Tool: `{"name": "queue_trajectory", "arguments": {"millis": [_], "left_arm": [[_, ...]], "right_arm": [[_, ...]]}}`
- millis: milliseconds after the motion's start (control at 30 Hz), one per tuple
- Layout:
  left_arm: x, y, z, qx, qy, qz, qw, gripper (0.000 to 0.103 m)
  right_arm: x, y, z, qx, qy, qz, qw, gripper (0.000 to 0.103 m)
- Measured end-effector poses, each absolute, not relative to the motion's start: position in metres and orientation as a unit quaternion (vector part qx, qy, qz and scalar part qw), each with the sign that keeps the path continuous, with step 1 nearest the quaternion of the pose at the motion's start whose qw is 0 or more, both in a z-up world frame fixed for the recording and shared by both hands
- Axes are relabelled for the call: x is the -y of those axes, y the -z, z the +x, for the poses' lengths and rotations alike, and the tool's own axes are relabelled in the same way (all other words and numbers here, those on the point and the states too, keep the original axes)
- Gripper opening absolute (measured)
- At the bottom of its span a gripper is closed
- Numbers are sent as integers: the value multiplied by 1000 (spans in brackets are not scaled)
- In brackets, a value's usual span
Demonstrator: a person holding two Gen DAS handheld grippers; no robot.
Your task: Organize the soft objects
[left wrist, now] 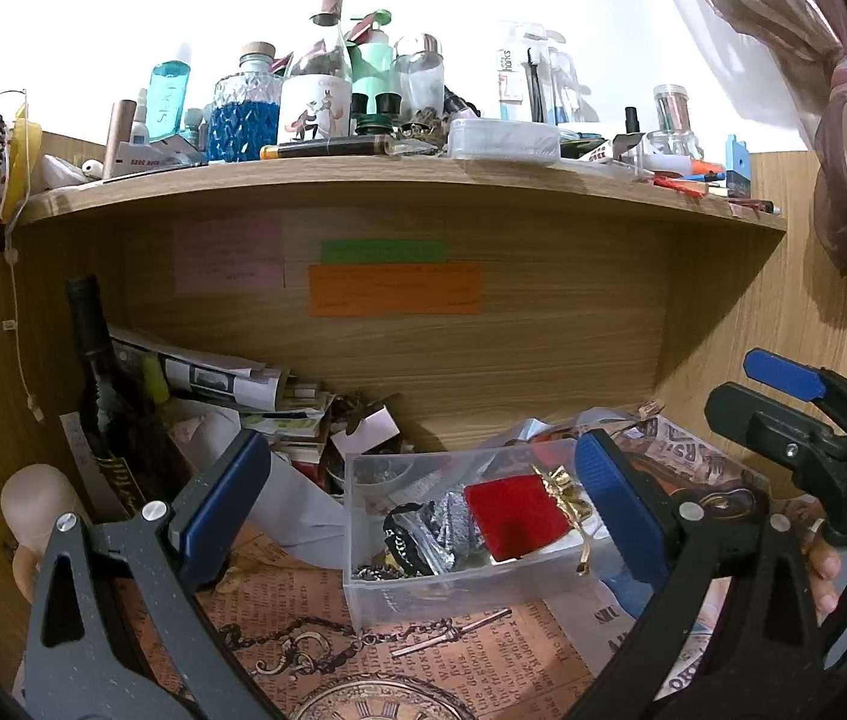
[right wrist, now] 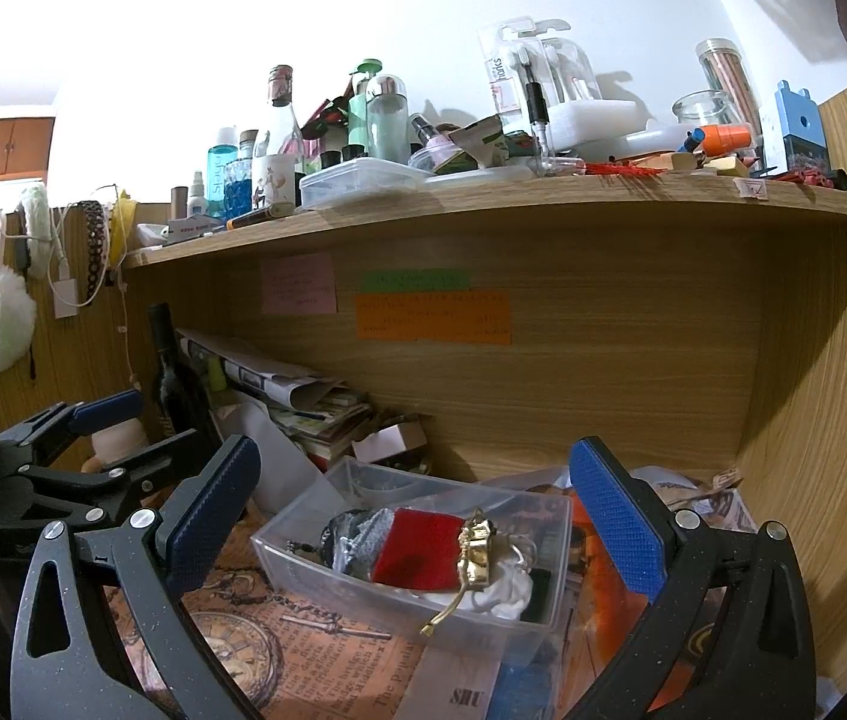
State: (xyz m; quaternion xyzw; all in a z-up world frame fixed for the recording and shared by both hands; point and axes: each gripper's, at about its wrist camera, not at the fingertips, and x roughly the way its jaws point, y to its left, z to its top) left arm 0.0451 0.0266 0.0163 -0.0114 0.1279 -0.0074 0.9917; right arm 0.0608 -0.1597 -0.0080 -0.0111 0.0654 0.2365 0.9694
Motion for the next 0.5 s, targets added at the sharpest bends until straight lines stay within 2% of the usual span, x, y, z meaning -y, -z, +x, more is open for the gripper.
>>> {"name": "queue_trajectory", "arguments": {"millis": [500], "left_arm": [[-27,-14,48,-135,21,-13,991,103]], "right_arm": [[159,9,60,-67,-235,-10,970,103]]}}
